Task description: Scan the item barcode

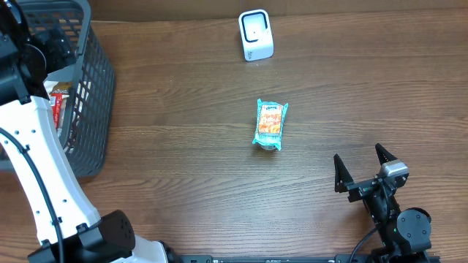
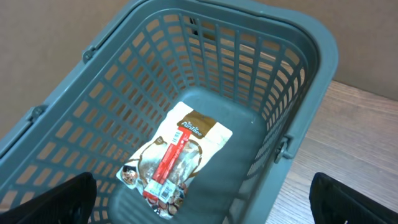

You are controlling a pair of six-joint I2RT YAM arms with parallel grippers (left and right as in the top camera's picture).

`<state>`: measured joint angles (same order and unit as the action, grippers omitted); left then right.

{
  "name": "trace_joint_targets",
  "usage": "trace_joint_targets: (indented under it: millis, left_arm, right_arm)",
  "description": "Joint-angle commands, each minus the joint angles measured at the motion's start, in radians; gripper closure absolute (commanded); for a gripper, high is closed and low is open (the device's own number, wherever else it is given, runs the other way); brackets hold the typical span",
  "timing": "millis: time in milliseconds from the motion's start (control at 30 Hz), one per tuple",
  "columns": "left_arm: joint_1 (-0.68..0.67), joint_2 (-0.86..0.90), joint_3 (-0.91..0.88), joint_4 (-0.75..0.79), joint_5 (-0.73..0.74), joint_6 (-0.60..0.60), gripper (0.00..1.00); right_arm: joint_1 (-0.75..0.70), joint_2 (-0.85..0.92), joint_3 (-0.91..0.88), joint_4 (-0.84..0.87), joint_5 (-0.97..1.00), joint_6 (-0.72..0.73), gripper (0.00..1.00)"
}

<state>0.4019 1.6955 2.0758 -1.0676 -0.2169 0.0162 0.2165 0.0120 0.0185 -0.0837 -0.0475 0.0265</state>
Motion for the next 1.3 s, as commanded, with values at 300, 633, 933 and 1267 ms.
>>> trace_joint_targets:
  millis: [300,633,933,1267]
  left_arm:
    - [0.089,0.084,0.021,0.032,0.081,0.058,0.0]
    - [0.243,0.215,0.021,0.016,0.165,0.078,0.0]
    - [0.279,0.404,0.021,0.013,0.21,0.288,0.0]
    - [0.28,0.608,0.021,0.06,0.21,0.427,0.0]
  right_arm:
    - [-0.004,-0.009,-0.01,0.003,0.001,0.004,0.0]
    - [-0.004,-0.009,-0.01,0.003,0.001,0.004,0.0]
    - [-0.004,-0.009,-0.01,0.003,0.001,0.004,0.0]
    - [-0.004,-0.009,-0.01,0.003,0.001,0.004,0.0]
